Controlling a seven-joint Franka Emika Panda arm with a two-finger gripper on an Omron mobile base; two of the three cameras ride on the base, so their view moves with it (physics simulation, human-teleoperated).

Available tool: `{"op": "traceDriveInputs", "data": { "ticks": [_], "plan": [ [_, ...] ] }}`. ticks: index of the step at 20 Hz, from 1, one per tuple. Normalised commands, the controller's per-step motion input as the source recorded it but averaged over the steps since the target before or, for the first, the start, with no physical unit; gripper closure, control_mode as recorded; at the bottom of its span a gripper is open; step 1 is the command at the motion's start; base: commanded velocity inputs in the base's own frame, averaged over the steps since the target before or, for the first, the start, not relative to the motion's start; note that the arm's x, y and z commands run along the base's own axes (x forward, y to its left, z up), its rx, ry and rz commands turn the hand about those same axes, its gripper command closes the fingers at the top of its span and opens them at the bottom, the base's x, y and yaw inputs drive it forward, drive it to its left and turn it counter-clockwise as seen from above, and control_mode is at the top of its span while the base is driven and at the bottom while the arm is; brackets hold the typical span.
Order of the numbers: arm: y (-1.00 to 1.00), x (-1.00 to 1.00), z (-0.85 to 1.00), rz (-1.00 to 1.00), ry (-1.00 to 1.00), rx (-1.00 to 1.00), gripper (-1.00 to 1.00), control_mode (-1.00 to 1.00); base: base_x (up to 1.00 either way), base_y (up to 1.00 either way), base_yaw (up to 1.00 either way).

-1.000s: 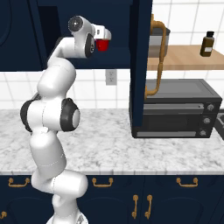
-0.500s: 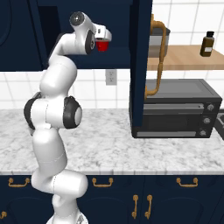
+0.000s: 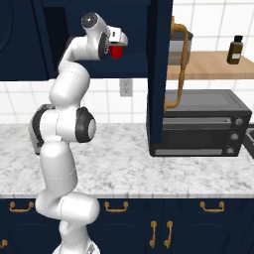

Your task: Gather all objects into one cabinet and sort the glasses and bowls to opposite sides.

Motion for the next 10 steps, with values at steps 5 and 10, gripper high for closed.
{"op": "traceDriveInputs", "data": {
  "ticks": [5,10],
  "plan": [
    [0.00,0.01,0.00,-0.02,0.00,0.00,1.00,-1.00,0.00,0.00,0.00],
    [0.00,0.00,0.00,-0.01,0.00,0.00,1.00,-1.00,0.00,0.00,0.00]
  ]
}}
